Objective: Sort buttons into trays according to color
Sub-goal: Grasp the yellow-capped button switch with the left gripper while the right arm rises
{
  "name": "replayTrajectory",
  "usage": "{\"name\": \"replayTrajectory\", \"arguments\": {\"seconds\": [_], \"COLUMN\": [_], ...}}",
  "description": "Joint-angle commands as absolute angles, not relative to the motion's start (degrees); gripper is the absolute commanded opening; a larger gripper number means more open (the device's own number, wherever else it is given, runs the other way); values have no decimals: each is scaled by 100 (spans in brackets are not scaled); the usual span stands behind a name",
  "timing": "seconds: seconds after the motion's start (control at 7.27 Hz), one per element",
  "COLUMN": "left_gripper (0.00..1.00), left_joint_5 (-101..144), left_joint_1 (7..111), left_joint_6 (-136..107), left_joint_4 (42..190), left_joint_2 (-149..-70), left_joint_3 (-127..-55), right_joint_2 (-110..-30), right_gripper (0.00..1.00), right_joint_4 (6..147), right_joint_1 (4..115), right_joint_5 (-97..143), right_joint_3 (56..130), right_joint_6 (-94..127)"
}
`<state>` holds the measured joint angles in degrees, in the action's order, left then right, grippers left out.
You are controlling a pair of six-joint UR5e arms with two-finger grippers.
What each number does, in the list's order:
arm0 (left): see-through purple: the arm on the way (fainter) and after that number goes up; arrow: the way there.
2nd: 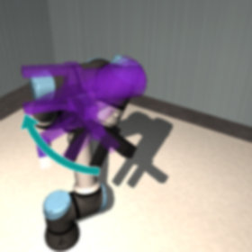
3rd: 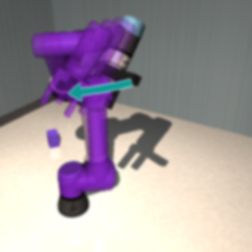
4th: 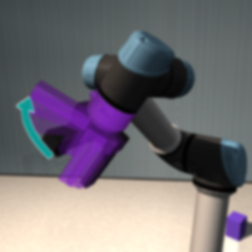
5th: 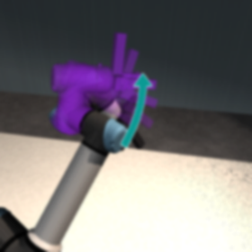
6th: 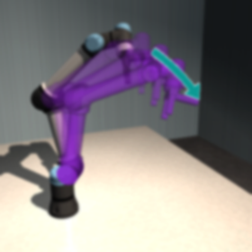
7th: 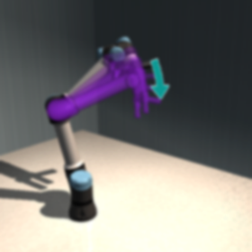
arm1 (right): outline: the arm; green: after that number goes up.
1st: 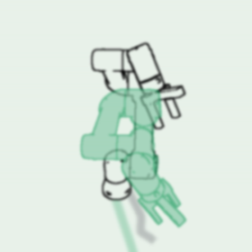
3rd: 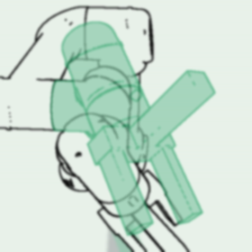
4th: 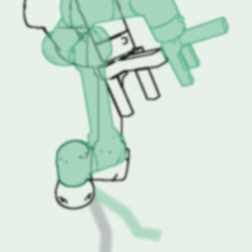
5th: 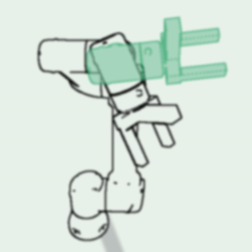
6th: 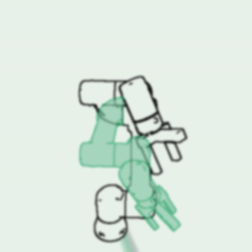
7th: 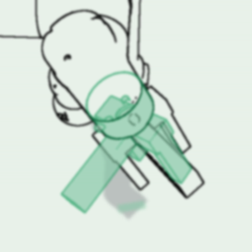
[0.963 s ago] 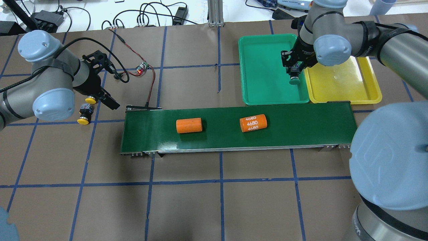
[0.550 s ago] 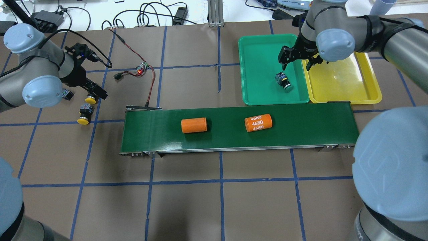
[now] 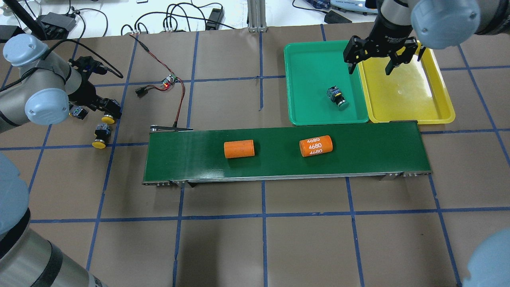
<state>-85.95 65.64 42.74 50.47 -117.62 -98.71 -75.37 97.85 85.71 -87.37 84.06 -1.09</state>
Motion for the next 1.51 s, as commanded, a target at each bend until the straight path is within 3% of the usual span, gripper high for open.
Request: {"name": "replayTrajectory", "arguments": {"seconds": [0.0, 0.69, 0.83, 1.1, 1.38], "left_gripper": [100, 96, 82, 4, 0], "left_joint_5": [-8657, -8858, -8868, -8868, -8929], "left_joint_1": [6328, 6319, 6319, 6319, 6363], "left_joint_6": [3903, 3297, 3296, 3305, 3305], "left_joint_4": [5202, 5212, 5255, 5501, 5921], "left_joint_2": [-11821, -11830, -11830, -11734, -11585], "left_joint_3": [-9896, -10239, -10239, -10222, -9994], "right_joint_2": [-8390, -9017, -9044, -9044, -9035], "right_gripper": [100, 100, 100, 100, 100], "right_joint_4": [8593, 8481, 8490, 8622, 8613], "right_joint_1": [8805, 9044, 9053, 9070, 9088], "right_joint_5": [-8754, -8641, -8657, -8718, -8745], "right_joint_3": [8455, 8700, 8753, 8754, 8763], "right_joint_6": [25, 35, 61, 9, 18]}}
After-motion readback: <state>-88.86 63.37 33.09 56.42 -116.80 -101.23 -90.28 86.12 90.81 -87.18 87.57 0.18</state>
